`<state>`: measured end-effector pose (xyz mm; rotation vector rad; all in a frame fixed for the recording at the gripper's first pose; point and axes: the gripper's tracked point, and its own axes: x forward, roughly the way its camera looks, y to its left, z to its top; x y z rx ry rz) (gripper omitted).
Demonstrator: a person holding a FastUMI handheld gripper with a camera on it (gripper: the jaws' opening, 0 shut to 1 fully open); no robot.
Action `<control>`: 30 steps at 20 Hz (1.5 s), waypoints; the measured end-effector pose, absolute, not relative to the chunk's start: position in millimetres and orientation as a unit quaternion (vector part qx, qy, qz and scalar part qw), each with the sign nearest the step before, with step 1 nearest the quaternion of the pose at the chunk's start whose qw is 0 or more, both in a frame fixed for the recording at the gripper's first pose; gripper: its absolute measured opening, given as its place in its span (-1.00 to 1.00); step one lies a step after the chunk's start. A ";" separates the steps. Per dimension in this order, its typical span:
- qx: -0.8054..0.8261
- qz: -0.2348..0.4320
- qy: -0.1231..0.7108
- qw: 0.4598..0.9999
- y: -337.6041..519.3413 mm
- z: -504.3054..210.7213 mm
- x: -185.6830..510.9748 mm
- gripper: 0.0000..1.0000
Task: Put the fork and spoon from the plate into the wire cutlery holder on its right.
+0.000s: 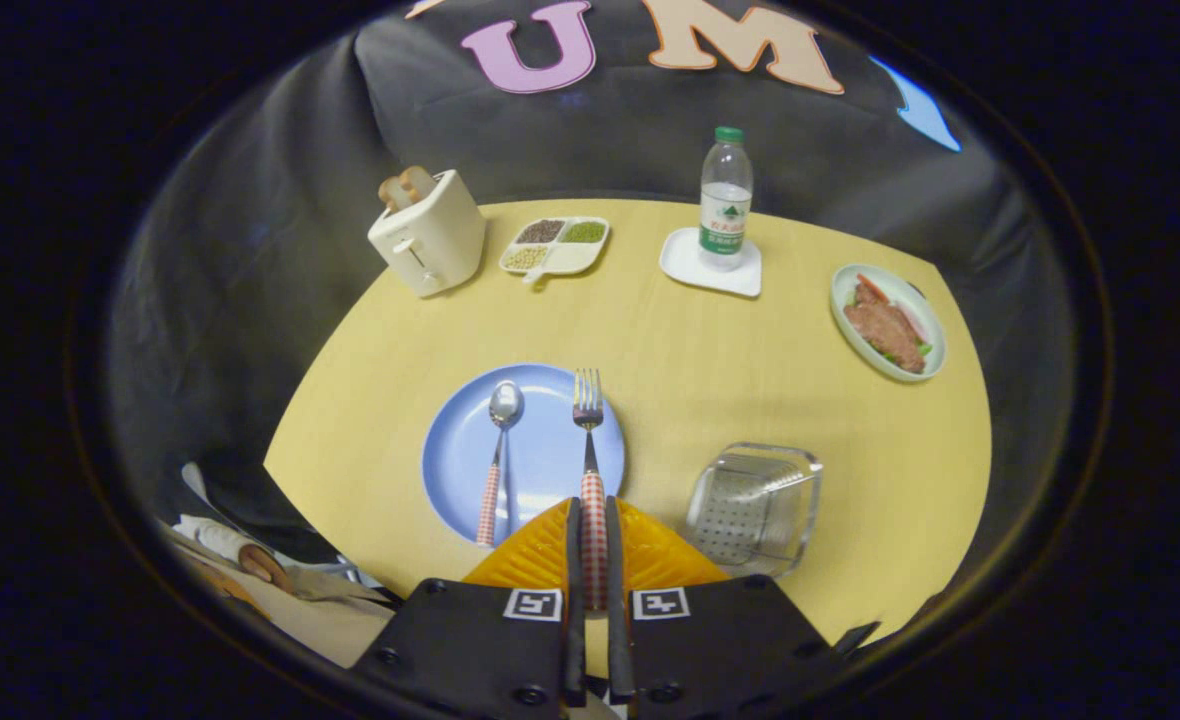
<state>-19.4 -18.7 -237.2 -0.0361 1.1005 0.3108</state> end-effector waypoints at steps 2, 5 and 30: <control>-0.009 0.147 0.526 0.837 -33.6 -224.8 -20.9 -0.77; -0.020 0.151 0.532 0.833 -57.0 -209.3 -23.1 -0.76; -0.080 0.158 0.659 0.731 -129.4 -261.2 -53.7 -0.77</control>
